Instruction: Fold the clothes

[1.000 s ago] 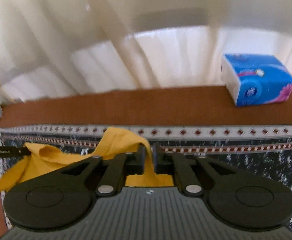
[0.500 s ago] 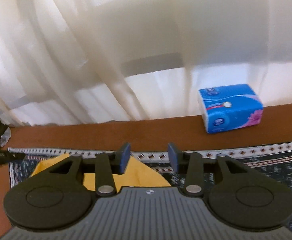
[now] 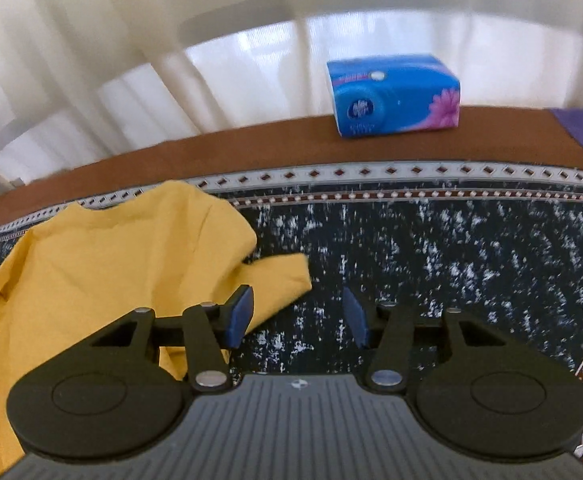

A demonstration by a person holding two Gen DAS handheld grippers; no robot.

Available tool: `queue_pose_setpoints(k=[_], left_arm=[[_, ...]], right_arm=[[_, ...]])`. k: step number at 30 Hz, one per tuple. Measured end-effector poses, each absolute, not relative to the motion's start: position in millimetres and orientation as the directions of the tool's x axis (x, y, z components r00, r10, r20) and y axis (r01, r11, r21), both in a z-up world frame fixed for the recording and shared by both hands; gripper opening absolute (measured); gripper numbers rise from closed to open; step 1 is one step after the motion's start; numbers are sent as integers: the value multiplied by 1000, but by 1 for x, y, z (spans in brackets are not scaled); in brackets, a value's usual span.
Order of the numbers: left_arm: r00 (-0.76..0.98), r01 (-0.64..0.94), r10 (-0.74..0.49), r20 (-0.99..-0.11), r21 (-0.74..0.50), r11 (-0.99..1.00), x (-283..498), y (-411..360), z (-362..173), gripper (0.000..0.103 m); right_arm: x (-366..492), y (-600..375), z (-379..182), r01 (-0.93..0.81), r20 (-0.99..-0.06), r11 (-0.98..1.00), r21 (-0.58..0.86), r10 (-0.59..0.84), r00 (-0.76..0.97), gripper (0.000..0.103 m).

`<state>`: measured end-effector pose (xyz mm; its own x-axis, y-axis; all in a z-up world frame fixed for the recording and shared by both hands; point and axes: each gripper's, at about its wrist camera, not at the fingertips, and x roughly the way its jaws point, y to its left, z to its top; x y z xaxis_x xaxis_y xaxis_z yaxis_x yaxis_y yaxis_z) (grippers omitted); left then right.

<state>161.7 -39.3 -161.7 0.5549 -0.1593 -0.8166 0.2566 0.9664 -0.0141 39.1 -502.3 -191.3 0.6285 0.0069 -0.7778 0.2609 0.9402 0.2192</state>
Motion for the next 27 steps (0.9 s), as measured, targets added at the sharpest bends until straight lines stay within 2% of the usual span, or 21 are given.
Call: queue_pose_setpoints(k=[8, 9, 10, 11, 12, 13, 14, 22, 27], left_arm=[[520, 300, -290, -804, -146, 943, 172, -56, -166, 57], [512, 300, -297, -806, -156, 941, 174, -58, -168, 57], [505, 300, -305, -808, -167, 939, 176, -59, -170, 55], [497, 300, -312, -810, -177, 937, 177, -61, -172, 32], [490, 300, -320, -811, -187, 935, 179, -63, -174, 21], [482, 300, -327, -813, -197, 933, 180, -64, -176, 6], [480, 297, -330, -813, -203, 933, 181, -65, -177, 4], [565, 184, -264, -782, -193, 964, 182, -44, -166, 0], [586, 77, -216, -781, -211, 974, 181, -21, -164, 0]], right_arm=[[58, -483, -193, 143, -784, 973, 183, 57, 618, 54], [59, -483, -194, 136, -788, 974, 182, 62, 613, 52], [60, -484, -195, 132, -789, 973, 188, 70, 610, 43], [61, -485, -196, 131, -791, 970, 204, 84, 606, 37], [62, -486, -197, 130, -793, 967, 219, 98, 601, 29], [62, -487, -197, 133, -792, 963, 233, 109, 601, 15], [62, -488, -196, 136, -791, 959, 247, 119, 600, 2], [42, -501, -161, 140, -744, 956, 256, 102, 661, 0], [47, -505, -170, 115, -793, 979, 171, 68, 605, 6]])
